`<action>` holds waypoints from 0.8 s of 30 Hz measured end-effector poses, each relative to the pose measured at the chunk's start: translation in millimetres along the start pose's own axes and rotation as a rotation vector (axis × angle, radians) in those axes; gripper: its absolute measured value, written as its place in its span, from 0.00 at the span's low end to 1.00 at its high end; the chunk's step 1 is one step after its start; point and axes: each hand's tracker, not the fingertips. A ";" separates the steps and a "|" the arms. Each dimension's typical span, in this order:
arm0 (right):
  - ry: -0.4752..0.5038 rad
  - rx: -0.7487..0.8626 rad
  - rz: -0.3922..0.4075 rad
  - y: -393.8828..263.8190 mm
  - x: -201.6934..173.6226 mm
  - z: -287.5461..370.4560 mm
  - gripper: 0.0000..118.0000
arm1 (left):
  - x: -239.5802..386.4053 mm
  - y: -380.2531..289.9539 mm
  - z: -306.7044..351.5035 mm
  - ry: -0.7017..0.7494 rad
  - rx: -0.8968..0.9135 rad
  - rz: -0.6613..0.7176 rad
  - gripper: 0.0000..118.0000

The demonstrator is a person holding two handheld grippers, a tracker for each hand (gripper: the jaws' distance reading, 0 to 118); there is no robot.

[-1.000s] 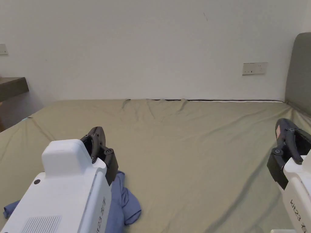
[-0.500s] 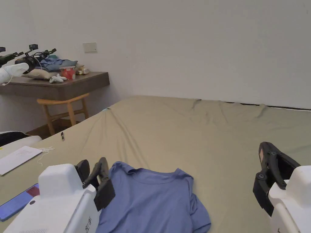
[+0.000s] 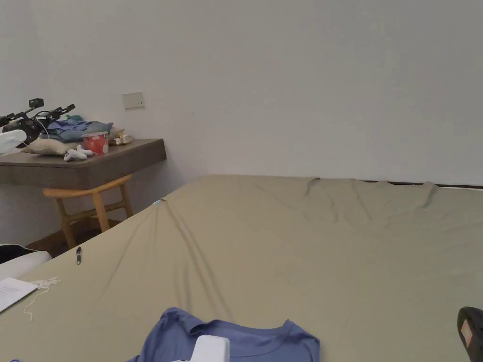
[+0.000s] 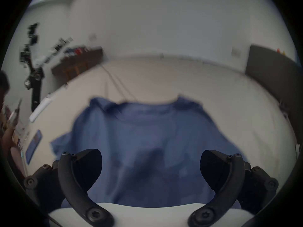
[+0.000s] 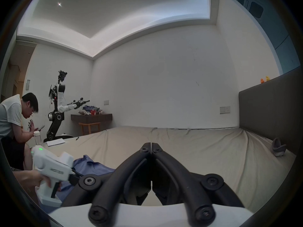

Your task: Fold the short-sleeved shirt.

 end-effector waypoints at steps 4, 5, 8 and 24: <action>0.015 -0.025 -0.034 -8.1 10.6 -9.7 0.00 | -5.5 0.9 -66.6 0.042 -0.068 -0.122 0.98; 0.015 -0.026 -0.033 -8.6 12.5 -10.5 0.00 | -4.3 0.1 -73.5 0.018 -0.037 -0.083 0.98; 0.015 -0.034 -0.029 -7.8 19.0 -8.2 0.00 | -20.4 4.1 -73.5 -0.058 -0.028 0.100 0.78; -0.140 0.030 -0.088 10.3 75.0 21.1 0.00 | -30.5 62.4 -4.5 -0.417 0.171 0.624 0.00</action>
